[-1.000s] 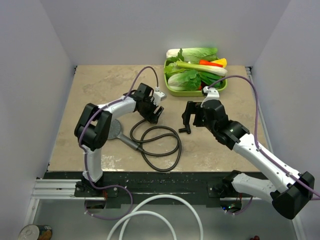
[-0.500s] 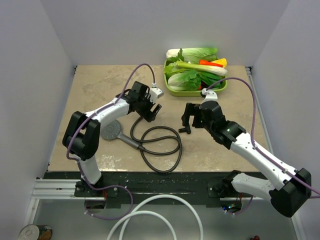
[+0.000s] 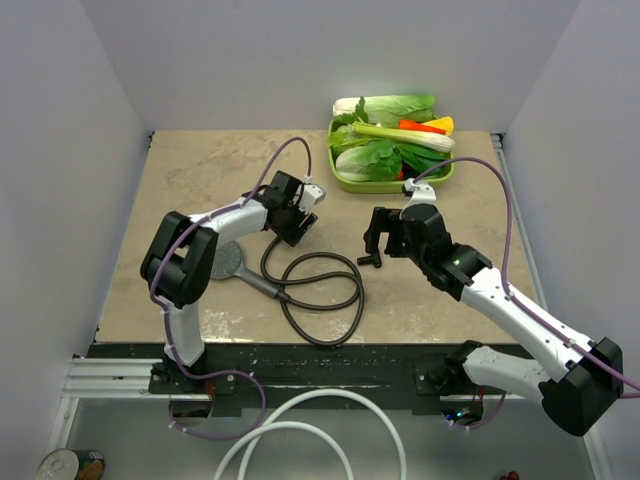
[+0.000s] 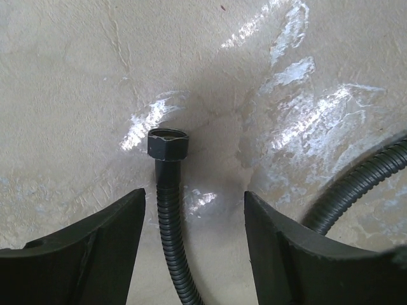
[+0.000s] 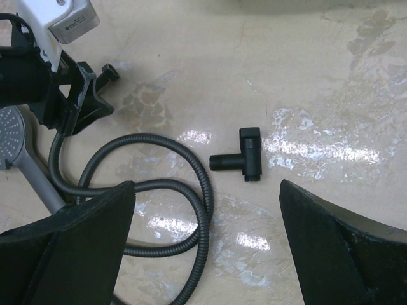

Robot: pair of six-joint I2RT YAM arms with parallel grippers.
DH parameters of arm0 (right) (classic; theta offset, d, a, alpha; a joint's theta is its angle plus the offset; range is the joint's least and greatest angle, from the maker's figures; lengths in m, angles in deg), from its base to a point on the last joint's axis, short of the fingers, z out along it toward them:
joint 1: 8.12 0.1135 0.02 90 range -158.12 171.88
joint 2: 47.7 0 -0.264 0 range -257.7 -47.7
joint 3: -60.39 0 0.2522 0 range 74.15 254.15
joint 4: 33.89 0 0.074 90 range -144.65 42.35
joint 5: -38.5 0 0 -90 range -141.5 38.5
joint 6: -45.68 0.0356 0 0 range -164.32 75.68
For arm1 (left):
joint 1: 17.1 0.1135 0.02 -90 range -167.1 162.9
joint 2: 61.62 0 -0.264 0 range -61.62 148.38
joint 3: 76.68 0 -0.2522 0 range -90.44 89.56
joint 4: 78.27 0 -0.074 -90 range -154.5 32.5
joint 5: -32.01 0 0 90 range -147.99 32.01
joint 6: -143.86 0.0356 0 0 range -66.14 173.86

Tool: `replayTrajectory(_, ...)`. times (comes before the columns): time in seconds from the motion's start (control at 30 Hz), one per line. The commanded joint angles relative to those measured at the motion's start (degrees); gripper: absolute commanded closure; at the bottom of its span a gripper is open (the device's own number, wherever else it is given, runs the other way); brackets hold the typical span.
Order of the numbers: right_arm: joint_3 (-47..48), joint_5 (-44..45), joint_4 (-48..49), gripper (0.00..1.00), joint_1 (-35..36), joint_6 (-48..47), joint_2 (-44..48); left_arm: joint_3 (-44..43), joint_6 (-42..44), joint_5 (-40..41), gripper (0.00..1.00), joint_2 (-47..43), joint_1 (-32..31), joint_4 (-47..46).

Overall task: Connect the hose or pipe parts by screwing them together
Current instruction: Pick up the pipeline from the center of the board.

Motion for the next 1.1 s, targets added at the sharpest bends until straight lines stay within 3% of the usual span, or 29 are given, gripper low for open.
replayTrajectory(0.0, -0.01, 0.14, 2.60, 0.03, -0.28, 0.96, 1.43, -2.71, 1.48, 1.38, 0.34, 0.61, 0.06, -3.30)
replayTrajectory(0.17, -0.27, -0.65, 3.04, 0.04, -0.28, 1.13, 1.69, -3.93, 1.74, 1.38, 0.43, 2.37, -0.03, -3.48)
replayTrajectory(0.67, -2.30, -2.59, 5.24, 0.05, -0.37, 1.92, 2.13, -6.75, 2.18, 1.38, 0.53, 5.80, 0.06, -3.57)
replayTrajectory(0.9, -2.21, -2.50, 5.59, 0.06, -0.37, 1.66, 2.13, -5.87, 2.18, 1.12, 0.64, 5.89, -0.03, -3.57)
replayTrajectory(0.97, -2.12, -2.06, 5.42, 0.06, -0.46, 1.75, 1.60, -5.43, 2.18, 1.03, 0.72, 5.89, 0.06, -3.83)
replayTrajectory(1.07, -1.68, 0.30, 4.19, 0.06, -0.46, 2.36, 0.55, -4.99, 2.27, 1.21, 0.92, 5.71, -0.03, -4.35)
